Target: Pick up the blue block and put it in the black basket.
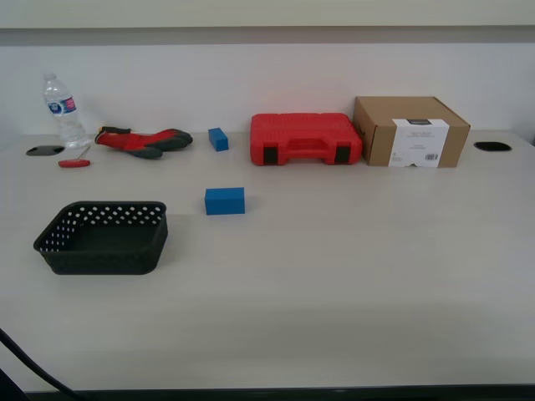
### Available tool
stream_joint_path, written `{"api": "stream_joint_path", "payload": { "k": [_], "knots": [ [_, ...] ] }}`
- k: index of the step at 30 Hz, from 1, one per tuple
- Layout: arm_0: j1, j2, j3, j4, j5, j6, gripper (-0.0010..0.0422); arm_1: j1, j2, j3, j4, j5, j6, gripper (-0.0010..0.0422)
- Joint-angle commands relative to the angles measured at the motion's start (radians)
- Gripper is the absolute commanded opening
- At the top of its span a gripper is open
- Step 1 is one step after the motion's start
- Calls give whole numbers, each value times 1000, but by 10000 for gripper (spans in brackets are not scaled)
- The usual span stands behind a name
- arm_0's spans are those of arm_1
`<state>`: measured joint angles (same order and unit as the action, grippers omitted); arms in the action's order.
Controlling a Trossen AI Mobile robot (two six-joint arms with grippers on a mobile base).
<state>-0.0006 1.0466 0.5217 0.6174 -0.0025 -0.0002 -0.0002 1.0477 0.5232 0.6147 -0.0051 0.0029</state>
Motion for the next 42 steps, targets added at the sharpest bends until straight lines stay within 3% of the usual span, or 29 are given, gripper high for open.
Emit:
{"api": "stream_joint_path", "payload": {
  "k": [1, 42],
  "knots": [
    [1, 0, 1, 3, 0, 0, 0, 0, 0, 0, 3, 2, 0, 0],
    [0, 0, 1, 3, 0, 0, 0, 0, 0, 13, 2, -12, 9, 0]
  ]
}}
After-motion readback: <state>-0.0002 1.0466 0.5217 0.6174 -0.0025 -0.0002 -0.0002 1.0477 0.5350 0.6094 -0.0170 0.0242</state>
